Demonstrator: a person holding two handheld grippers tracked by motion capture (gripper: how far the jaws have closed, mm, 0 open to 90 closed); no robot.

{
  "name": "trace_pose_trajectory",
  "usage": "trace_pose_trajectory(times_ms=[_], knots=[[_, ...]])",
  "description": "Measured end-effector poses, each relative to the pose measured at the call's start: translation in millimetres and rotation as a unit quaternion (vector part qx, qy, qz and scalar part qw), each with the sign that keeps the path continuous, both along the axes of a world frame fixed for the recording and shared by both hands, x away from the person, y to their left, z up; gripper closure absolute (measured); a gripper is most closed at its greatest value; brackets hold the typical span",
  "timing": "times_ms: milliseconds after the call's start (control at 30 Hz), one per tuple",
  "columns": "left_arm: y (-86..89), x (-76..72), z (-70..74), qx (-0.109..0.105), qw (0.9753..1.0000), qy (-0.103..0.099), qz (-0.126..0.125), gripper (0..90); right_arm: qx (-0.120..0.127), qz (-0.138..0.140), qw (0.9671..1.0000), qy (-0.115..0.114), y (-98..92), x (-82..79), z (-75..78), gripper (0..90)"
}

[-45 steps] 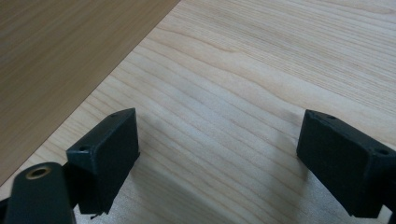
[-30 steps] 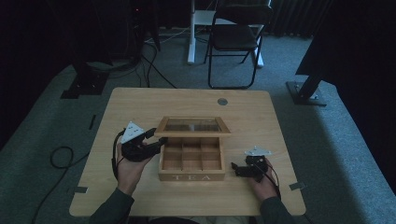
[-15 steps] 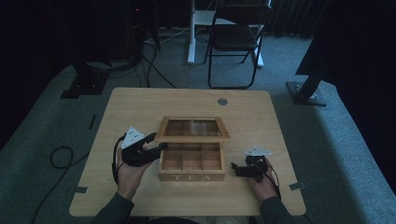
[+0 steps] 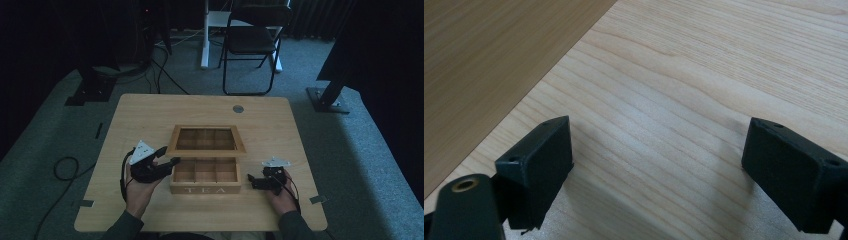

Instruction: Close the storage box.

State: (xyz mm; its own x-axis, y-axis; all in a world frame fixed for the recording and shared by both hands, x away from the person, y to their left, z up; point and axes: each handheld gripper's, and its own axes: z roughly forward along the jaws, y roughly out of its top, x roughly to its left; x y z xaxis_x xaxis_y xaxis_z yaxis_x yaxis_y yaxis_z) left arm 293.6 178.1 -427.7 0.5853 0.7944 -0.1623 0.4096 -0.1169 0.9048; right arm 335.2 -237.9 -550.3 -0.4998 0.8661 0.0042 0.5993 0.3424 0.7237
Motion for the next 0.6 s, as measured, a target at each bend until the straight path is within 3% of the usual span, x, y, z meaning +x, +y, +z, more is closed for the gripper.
trace_pose_trajectory(times_ms=[600], knots=[[-0.1,-8.5,-10.4,0.006,1.0,0.004,-0.003,40.3,0.001,-0.001,1.0,0.0,0.1,0.0,0.0,12.4]])
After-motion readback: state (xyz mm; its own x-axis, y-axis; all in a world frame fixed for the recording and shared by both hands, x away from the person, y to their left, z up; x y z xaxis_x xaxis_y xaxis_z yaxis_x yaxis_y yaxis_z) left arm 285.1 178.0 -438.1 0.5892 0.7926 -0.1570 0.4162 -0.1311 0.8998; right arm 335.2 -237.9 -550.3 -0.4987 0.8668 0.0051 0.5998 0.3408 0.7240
